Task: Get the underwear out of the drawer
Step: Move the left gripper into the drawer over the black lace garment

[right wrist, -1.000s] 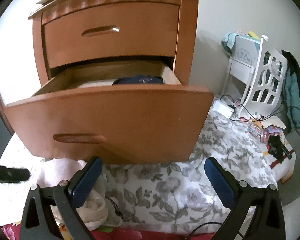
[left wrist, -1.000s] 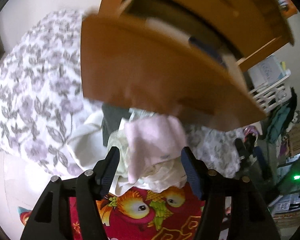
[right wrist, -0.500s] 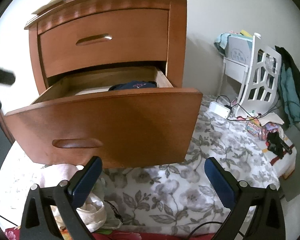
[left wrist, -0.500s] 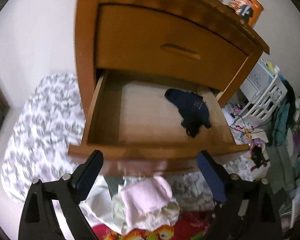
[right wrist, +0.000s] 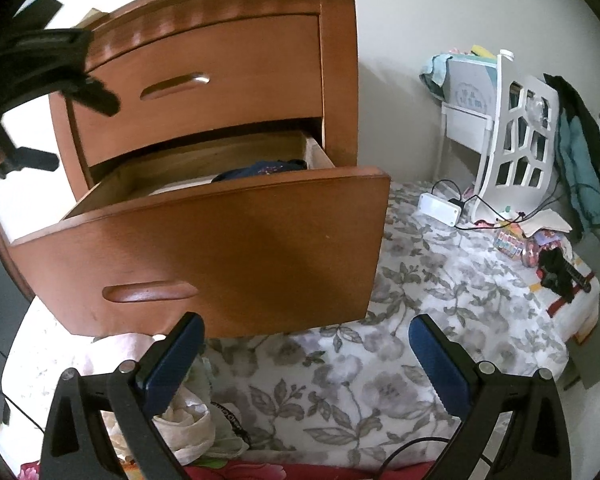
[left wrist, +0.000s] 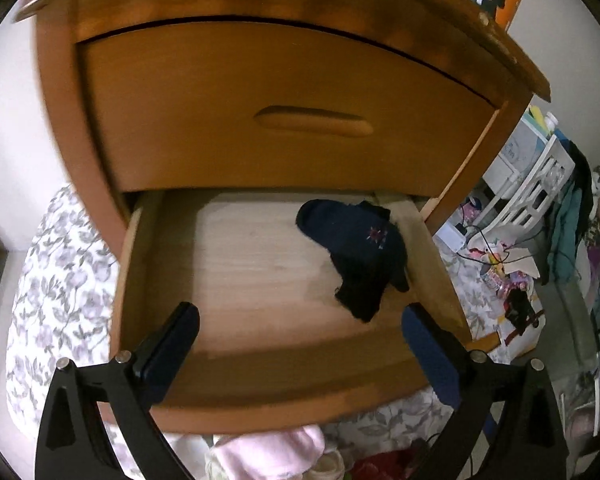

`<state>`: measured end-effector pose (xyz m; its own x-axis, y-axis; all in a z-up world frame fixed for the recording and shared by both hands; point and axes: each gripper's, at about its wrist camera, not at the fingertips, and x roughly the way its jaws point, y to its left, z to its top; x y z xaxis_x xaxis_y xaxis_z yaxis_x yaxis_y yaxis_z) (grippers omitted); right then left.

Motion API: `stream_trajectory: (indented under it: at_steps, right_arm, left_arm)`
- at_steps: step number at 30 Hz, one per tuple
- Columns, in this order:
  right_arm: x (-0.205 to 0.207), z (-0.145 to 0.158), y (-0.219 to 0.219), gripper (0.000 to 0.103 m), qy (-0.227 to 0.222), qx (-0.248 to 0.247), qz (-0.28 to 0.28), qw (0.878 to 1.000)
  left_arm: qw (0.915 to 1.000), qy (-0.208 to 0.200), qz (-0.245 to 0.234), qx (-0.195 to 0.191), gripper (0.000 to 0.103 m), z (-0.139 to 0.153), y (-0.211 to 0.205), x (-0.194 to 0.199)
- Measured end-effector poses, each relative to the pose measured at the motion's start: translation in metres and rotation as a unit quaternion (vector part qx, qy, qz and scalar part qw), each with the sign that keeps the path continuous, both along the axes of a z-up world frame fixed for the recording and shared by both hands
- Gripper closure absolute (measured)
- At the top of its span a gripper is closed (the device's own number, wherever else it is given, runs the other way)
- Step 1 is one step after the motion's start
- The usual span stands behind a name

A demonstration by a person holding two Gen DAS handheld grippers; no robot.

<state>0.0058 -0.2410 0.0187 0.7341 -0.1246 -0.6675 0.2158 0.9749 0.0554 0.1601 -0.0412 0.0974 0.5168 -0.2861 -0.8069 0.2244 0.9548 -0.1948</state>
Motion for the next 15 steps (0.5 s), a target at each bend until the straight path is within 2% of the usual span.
stream_trajectory:
  at_steps: [4,7,12,15]
  right_arm:
    - [-0.001,-0.001,-0.004,0.000,-0.001,0.011,-0.004,1.000]
    - [0.000,-0.001,-0.005,0.000,0.000,0.014,-0.004,1.000]
    - [0.002,-0.002,-0.006,0.000,0.005,0.016,-0.001,1.000]
    - [0.003,-0.004,-0.007,0.000,0.007,0.020,-0.001,1.000]
  left_arm:
    - [0.9986,0.022,-0.042,0.022,0.002,-0.006,-0.023,0.021]
    - [0.9958,0.045,-0.059,0.054,0.002,-0.014,-0.042,0.035]
    - [0.9857,0.097,-0.069,0.119,0.002,-0.037,-0.067,0.057]
    - [0.9804,0.125,-0.082,0.128,0.002,-0.051,-0.078,0.065]
